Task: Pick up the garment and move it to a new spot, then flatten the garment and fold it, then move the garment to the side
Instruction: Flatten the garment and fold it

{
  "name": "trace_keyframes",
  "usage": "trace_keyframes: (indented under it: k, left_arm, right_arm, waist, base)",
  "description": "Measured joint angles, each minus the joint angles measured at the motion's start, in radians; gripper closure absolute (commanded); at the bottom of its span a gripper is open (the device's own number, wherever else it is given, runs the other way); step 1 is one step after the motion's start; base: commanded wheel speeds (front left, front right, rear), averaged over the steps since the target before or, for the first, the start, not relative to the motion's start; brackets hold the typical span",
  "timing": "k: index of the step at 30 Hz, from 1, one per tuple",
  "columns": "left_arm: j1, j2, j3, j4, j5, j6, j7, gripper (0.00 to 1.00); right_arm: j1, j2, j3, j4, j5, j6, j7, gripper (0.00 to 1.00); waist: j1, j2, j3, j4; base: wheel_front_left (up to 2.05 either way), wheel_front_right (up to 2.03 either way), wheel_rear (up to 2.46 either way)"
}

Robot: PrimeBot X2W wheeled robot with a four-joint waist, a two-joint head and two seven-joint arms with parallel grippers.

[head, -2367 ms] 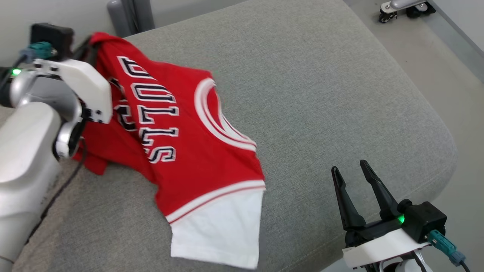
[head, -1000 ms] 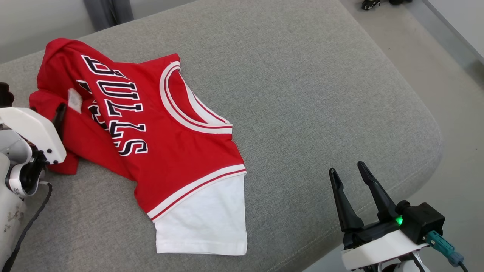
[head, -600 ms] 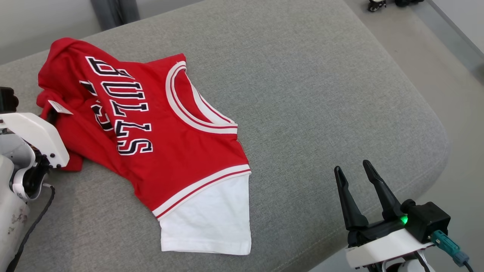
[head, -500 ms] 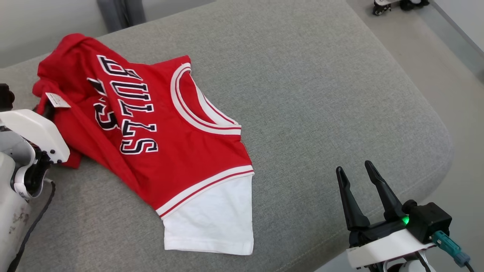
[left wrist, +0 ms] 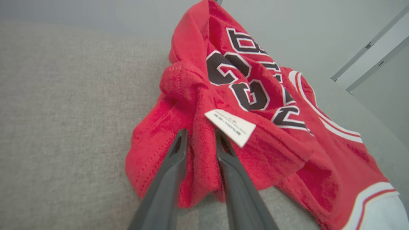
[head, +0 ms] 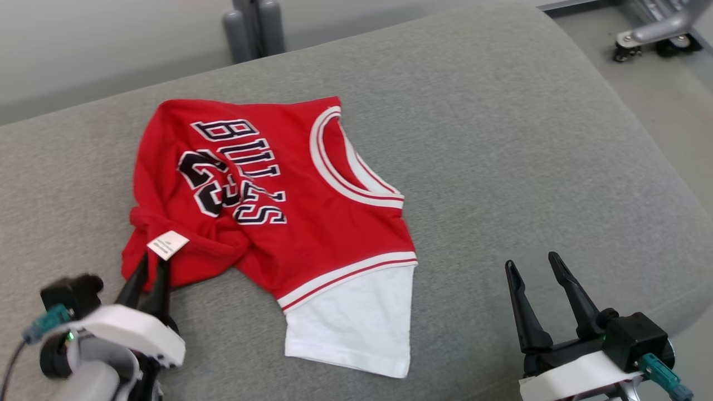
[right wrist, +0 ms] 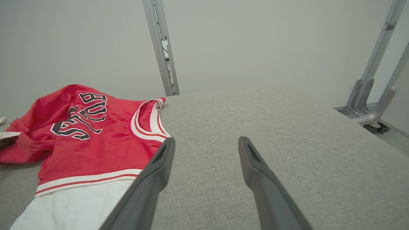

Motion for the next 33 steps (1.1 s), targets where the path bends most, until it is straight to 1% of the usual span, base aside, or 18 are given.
trace_keyframes:
  k: [1, 2, 3, 7, 11, 15, 17, 19, 21, 26, 30, 33]
  left_arm:
    - [0.025, -0.013, 0.007, -0.006, 0.002, 0.006, -0.004, 0.49]
    - [0.046, -0.024, 0.011, -0.011, 0.011, 0.008, -0.005, 0.15]
    - [0.046, -0.024, 0.011, -0.011, 0.011, 0.008, -0.005, 0.0]
    - [0.102, -0.079, 0.047, -0.037, 0.035, 0.007, -0.009, 0.0]
    - [0.14, -0.091, 0.096, -0.075, 0.078, 0.008, -0.009, 0.0]
    - [0.125, -0.095, 0.138, -0.143, 0.116, 0.026, -0.009, 0.0]
    - [0.09, -0.089, 0.136, -0.161, 0.129, 0.035, -0.001, 0.0]
    - [0.039, -0.072, 0.129, -0.158, 0.155, 0.057, 0.034, 0.0]
    - [-0.001, -0.061, 0.127, -0.148, 0.159, 0.071, 0.076, 0.0]
    - [-0.079, -0.052, 0.114, -0.077, 0.157, 0.096, 0.177, 0.0]
    - [-0.106, -0.043, 0.107, -0.013, 0.161, 0.115, 0.209, 0.0]
    - [-0.107, -0.042, 0.1, 0.006, 0.168, 0.124, 0.217, 0.0]
  right_arm:
    - [0.0, 0.0, -0.001, 0.001, -0.004, 0.0, 0.0, 0.0]
    - [0.0, 0.0, -0.002, 0.001, -0.01, 0.0, 0.0, 0.0]
    - [0.0, 0.0, -0.002, 0.001, -0.01, 0.0, 0.0, 0.0]
    - [-0.002, 0.0, -0.005, 0.004, -0.027, 0.0, 0.0, 0.0]
    - [-0.004, 0.001, -0.003, 0.008, -0.033, 0.0, 0.0, 0.0]
    - [-0.004, 0.0, 0.003, 0.01, -0.034, 0.0, 0.0, 0.0]
    - [-0.004, 0.0, 0.011, 0.012, -0.033, 0.0, 0.0, 0.0]
    - [-0.007, 0.0, 0.021, 0.015, -0.028, 0.0, 0.0, 0.0]
    - [-0.013, 0.001, 0.028, 0.016, -0.021, 0.0, 0.0, 0.0]
    - [-0.014, 0.0, 0.03, 0.016, -0.007, 0.0, 0.0, 0.0]
    - [-0.007, 0.0, 0.027, 0.018, 0.0, 0.0, 0.0, 0.0]
    - [-0.003, 0.0, 0.024, 0.016, 0.003, 0.0, 0.0, 0.0]
  waist:
    - [0.0, 0.0, 0.0, 0.012]
    - [0.0, 0.0, -0.001, 0.023]
    - [0.0, 0.0, -0.001, 0.023]
    - [0.0, 0.0, -0.002, 0.064]
    - [0.0001, 0.0, -0.01, 0.084]
    - [0.0, 0.0, -0.016, 0.086]
    - [0.0, 0.0, -0.016, 0.082]
    - [0.0, 0.0, -0.015, 0.072]
    - [0.0, 0.0, -0.014, 0.057]
    - [0.0, 0.0, -0.01, 0.015]
    - [0.0, 0.0, -0.011, -0.015]
    - [0.0, 0.0, -0.014, -0.026]
  base:
    - [0.0, 0.0, 0.0]
    - [0.0, 0.0, 0.0]
    - [0.0, 0.0, 0.0]
    - [0.0, 0.0, 0.0]
    - [0.0, 0.0, 0.0]
    - [0.0, 0.0, 0.0]
    - [0.0, 0.0, 0.0]
    - [0.0, 0.0, 0.0]
    - [0.0, 0.0, 0.0]
    - [0.0, 0.0, 0.0]
    - [0.0, 0.0, 0.0]
    - [0.0, 0.0, 0.0]
